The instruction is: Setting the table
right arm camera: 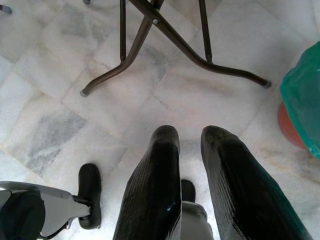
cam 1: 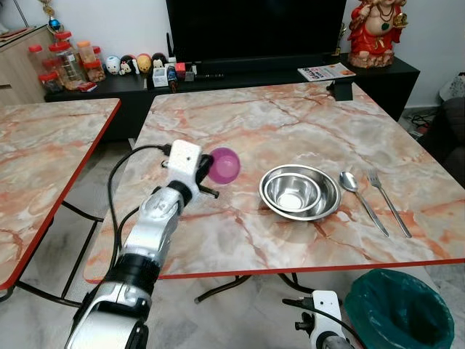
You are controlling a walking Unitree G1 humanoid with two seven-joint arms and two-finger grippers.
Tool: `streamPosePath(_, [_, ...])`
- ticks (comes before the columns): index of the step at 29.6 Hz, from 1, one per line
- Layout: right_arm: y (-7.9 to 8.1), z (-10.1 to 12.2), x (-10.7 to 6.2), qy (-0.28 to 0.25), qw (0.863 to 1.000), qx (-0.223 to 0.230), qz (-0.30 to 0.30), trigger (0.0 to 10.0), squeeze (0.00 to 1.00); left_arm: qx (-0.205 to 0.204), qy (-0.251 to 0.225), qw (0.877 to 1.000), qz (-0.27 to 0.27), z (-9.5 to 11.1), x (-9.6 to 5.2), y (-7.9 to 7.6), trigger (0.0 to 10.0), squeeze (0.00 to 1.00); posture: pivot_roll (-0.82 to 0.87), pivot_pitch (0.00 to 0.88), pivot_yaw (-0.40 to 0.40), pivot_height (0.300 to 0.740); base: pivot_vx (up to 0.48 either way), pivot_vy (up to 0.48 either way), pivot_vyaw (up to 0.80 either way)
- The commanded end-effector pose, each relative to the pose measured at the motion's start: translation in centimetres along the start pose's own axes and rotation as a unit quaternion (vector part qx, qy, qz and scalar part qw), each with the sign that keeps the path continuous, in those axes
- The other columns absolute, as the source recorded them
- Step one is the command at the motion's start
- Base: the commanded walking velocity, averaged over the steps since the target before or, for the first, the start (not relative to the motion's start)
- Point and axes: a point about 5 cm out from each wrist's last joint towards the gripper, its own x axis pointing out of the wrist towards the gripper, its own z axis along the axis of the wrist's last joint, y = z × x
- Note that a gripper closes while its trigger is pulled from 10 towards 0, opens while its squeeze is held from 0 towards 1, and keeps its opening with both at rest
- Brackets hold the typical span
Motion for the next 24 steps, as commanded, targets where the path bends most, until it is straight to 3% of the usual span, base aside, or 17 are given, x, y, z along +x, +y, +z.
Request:
streamPosePath(1, [0.3,0.3,0.1,-0.002,1.0,0.003,0.001,10.0,0.0,0.017,0.025,1.0,-0.007,-0.1,0.5,0.0,10.0,0.0,0.05,0.0,0.062,0.714,0.0,0.0,0.0])
streamPosePath(5, [0.3,0.3,0.1,-0.002,1.0,0.005,0.0,10.0,0.0,0.041,0.057,0.997,0.012,0.2,1.3,0.4,10.0,0.0,0.05,0.0,0.066,0.714,0.0,0.0,0.0])
streamPosePath(11, [0.1,0.1,0.0,0.0,1.0,0.008,-0.004,10.0,0.0,0.083,0.121,0.989,-0.003,0.3,2.2,0.5,10.0,0.0,0.05,0.0,0.07,0.714,0.0,0.0,0.0])
streamPosePath(24, [0.2,0.1,0.1,0.001,1.0,0.012,-0.003,10.0,0.0,0.026,0.153,0.987,-0.031,1.6,3.0,1.1,10.0,0.0,0.06,0.0,0.077,0.714,0.0,0.0,0.0])
